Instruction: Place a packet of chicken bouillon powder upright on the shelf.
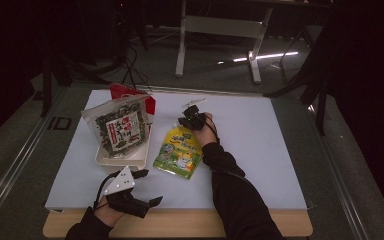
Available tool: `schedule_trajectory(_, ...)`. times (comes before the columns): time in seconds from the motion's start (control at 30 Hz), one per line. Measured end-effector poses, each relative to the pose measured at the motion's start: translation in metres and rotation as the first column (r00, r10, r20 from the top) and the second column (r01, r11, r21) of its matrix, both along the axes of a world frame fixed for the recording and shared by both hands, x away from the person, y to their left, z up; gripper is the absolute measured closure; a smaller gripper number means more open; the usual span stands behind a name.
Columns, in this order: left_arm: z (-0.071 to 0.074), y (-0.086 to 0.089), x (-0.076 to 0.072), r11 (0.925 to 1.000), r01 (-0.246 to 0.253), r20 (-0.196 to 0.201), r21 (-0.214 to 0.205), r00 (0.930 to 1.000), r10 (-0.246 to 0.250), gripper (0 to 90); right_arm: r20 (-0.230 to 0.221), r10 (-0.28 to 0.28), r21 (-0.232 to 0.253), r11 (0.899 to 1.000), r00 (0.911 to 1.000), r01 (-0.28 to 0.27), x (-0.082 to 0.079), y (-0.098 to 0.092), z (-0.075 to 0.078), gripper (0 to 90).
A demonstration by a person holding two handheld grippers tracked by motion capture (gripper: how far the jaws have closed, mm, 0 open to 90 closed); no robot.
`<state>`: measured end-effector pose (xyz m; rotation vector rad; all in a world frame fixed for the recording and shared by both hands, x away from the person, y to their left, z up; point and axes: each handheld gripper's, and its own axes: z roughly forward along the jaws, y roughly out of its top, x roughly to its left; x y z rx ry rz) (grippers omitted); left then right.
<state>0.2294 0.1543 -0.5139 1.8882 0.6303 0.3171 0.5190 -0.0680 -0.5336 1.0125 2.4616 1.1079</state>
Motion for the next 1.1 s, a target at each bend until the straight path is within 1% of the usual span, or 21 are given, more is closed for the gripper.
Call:
schedule_trajectory(0.03,0.0,0.0,0.0,1.0,-0.001,0.0,-0.002,1.0,0.001,4.2,-0.005,-0.006,-0.003,1.0,1.0,0.006,0.0,0.001,-0.001,90.0)
schedule_trajectory(0.07,0.0,0.0,0.0,1.0,-0.001,0.001,-0.003,1.0,0.001,4.2,-0.006,-0.009,-0.013,1.0,0.9999,0.009,0.002,0.002,-0.002,90.0)
schedule_trajectory(0.17,0.0,0.001,0.0,1.0,-0.005,0.0,-0.008,1.0,0.005,4.2,-0.027,-0.023,-0.048,0.999,0.9994,0.022,0.003,0.005,-0.007,90.0)
schedule_trajectory(0.27,0.0,0.001,0.0,0.9999,-0.008,0.001,-0.01,1.0,0.008,4.2,-0.043,-0.013,-0.053,0.999,0.999,0.01,0.003,0.007,-0.009,90.0)
schedule_trajectory(0.3,0.0,0.001,0.001,0.9999,-0.006,0.0,-0.009,1.0,0.006,4.2,-0.033,-0.008,-0.06,0.998,0.9994,0.006,0.003,0.008,-0.009,90.0)
schedule_trajectory(0.5,0.0,0.001,0.001,0.9999,-0.007,0.001,-0.01,1.0,0.007,4.2,-0.049,0.013,-0.041,0.999,0.9987,-0.015,0.0,0.007,-0.006,90.0)
schedule_trajectory(0.53,0.0,0.001,0.001,0.9999,-0.006,0.002,-0.01,1.0,0.006,4.2,-0.055,0.023,-0.035,0.999,0.9982,-0.025,-0.002,0.007,-0.006,90.0)
schedule_trajectory(0.57,0.0,0.001,0.001,0.9999,-0.006,0.001,-0.012,1.0,0.006,4.2,-0.066,0.046,-0.032,0.998,0.9968,-0.048,-0.004,0.008,-0.006,90.0)
schedule_trajectory(0.63,0.001,0.001,0.001,0.9999,-0.009,0.002,-0.011,1.0,0.009,4.2,-0.06,0.059,-0.039,0.997,0.9964,-0.061,-0.006,0.009,-0.006,90.0)
schedule_trajectory(0.67,0.001,0.001,0.001,0.9999,-0.009,0.001,-0.012,1.0,0.009,4.2,-0.069,0.068,-0.033,0.997,0.9954,-0.07,-0.007,0.01,-0.006,90.0)
schedule_trajectory(0.8,0.001,0.001,0.001,0.9999,-0.008,0.003,-0.01,1.0,0.008,4.2,-0.069,0.083,-0.032,0.996,0.9941,-0.086,-0.012,0.012,-0.006,90.0)
schedule_trajectory(0.83,0.001,0.001,0.001,0.9999,-0.009,0.001,-0.012,1.0,0.009,4.1,-0.069,0.099,-0.037,0.994,0.9927,-0.102,-0.016,0.014,-0.006,90.0)
schedule_trajectory(0.93,0.001,0.0,0.001,0.9999,-0.008,0.003,-0.01,1.0,0.008,4.2,-0.072,0.107,-0.04,0.993,0.9916,-0.11,-0.019,0.015,-0.006,90.0)
schedule_trajectory(1.1,0.001,0.0,0.002,0.9999,-0.007,0.001,-0.011,1.0,0.007,4.2,-0.072,0.144,-0.035,0.989,0.9869,-0.147,-0.03,0.016,-0.007,90.0)
